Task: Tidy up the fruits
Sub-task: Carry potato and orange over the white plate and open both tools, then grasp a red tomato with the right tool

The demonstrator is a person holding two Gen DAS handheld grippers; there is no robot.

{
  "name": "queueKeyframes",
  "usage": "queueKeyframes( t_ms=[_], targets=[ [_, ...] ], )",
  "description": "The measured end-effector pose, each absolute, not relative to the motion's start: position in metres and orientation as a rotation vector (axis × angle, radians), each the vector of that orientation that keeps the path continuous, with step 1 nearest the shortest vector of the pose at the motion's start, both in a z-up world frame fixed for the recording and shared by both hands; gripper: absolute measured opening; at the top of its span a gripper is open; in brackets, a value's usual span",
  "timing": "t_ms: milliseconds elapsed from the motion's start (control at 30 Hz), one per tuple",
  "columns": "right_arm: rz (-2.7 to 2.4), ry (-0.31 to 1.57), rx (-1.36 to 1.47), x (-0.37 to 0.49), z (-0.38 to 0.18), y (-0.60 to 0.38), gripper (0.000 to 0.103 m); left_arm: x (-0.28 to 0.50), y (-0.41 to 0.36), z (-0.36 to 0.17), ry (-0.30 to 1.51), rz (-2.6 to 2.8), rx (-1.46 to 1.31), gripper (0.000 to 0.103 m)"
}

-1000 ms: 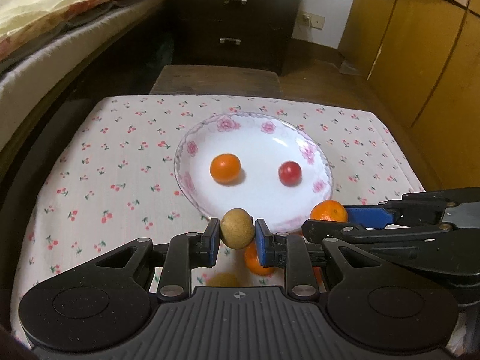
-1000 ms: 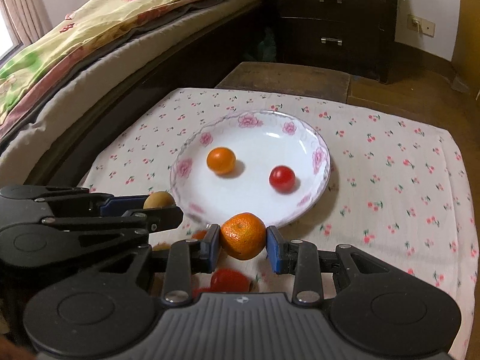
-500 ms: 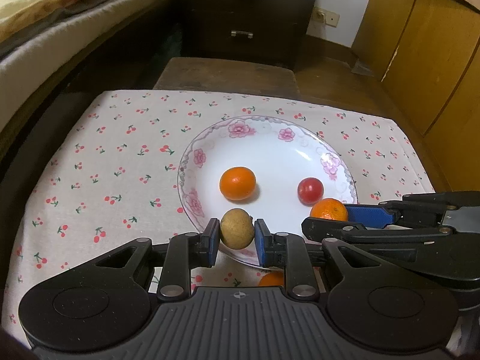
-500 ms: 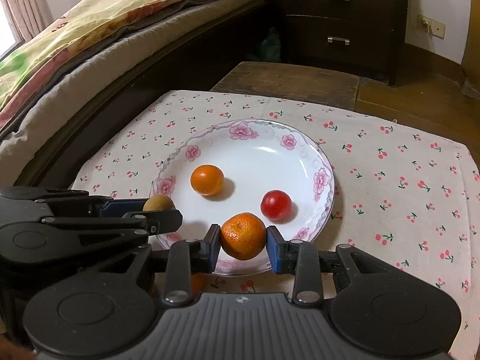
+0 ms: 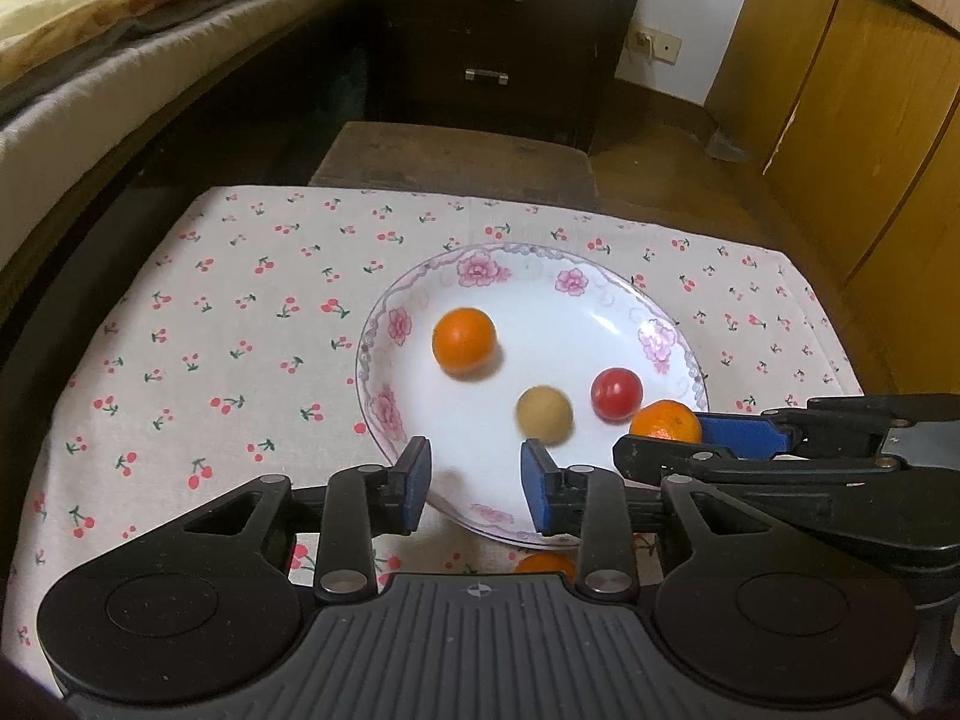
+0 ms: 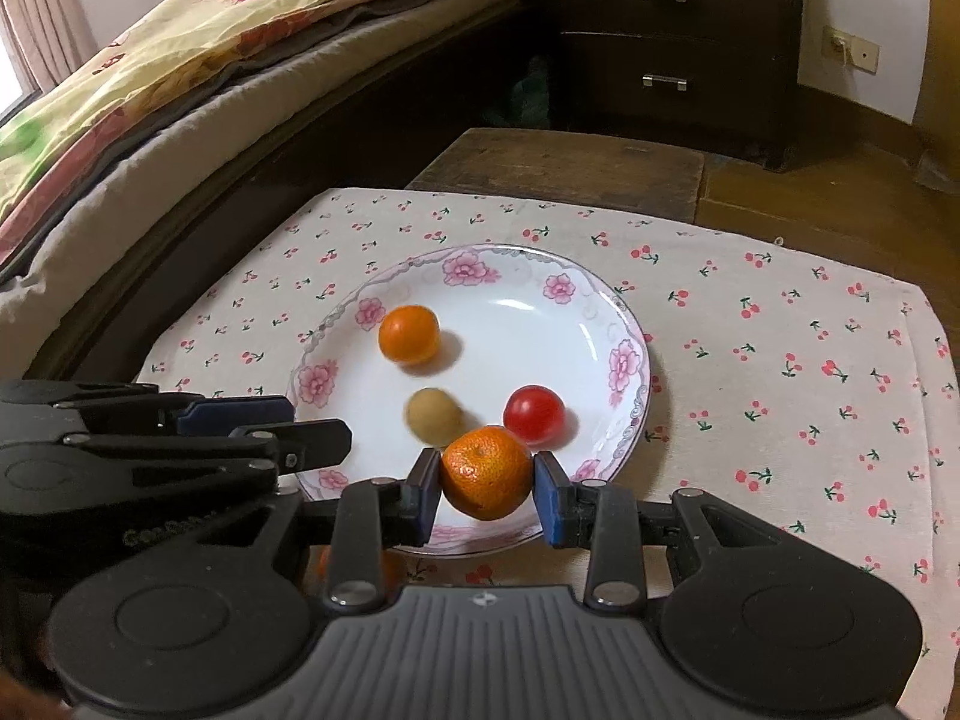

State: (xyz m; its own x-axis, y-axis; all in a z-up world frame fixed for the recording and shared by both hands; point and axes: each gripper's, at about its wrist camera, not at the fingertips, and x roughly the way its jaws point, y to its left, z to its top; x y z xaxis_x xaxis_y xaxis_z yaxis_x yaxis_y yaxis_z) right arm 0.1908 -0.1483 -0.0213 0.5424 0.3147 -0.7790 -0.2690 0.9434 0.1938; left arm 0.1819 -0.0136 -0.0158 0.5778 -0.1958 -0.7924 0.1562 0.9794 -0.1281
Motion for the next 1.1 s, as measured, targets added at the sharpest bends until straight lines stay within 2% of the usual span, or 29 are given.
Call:
queueKeyframes(
  t_ms=[333, 1100],
  targets=[
    [0.335, 0.918, 0.070, 0.191, -0.016, -0.152, 0.034, 0.178, -0.013, -0.009, 0.907, -0.211, -0.055, 0.050],
    [0.362, 0.955, 0.043, 0.137, -0.013, -0.146, 0.034, 0.133, 0.002, -0.007, 0.915, -0.219, -0.048, 0.052]
  ],
)
